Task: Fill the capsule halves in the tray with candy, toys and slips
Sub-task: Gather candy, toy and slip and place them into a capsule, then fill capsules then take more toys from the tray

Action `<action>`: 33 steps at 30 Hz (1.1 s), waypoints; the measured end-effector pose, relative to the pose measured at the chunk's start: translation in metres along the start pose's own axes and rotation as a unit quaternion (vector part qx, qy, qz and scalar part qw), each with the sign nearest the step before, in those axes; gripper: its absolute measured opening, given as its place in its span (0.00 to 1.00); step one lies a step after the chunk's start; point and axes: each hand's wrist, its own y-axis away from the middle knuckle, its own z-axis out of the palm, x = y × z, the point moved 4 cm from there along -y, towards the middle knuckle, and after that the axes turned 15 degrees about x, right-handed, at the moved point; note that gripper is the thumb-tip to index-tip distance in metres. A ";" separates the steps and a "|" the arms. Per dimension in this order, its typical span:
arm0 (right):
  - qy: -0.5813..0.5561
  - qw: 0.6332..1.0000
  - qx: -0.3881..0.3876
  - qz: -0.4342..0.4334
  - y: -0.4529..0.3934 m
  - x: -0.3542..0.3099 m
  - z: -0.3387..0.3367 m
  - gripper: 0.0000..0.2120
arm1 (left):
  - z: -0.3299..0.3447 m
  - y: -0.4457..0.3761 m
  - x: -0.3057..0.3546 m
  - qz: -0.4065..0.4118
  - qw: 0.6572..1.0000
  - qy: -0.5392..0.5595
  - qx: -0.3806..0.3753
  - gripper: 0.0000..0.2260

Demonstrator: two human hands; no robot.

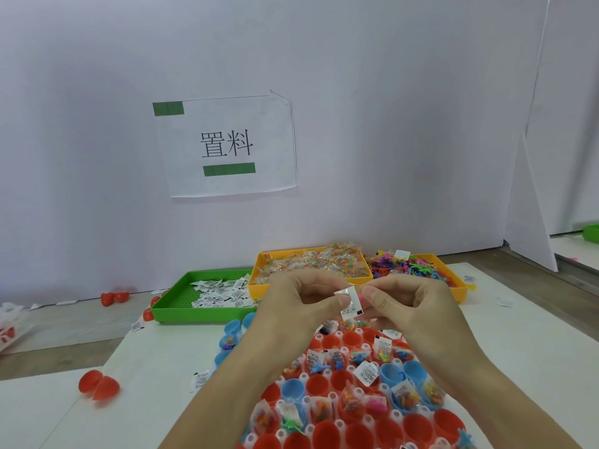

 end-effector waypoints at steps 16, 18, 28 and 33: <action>0.020 0.995 0.071 -0.065 -0.001 -0.005 -0.004 0.05 | 0.001 -0.002 -0.003 0.021 0.999 -0.032 -0.005 0.03; 0.016 0.996 0.071 -0.061 -0.002 -0.004 -0.005 0.06 | 0.001 -0.002 -0.003 0.018 1.000 -0.021 -0.011 0.03; 0.021 0.995 0.053 -0.085 0.000 -0.008 -0.004 0.07 | 0.004 -0.001 -0.003 0.014 0.999 -0.004 -0.039 0.03; 0.026 0.996 0.030 -0.084 0.002 -0.009 -0.001 0.04 | 0.004 0.001 -0.002 0.022 0.999 -0.017 -0.041 0.03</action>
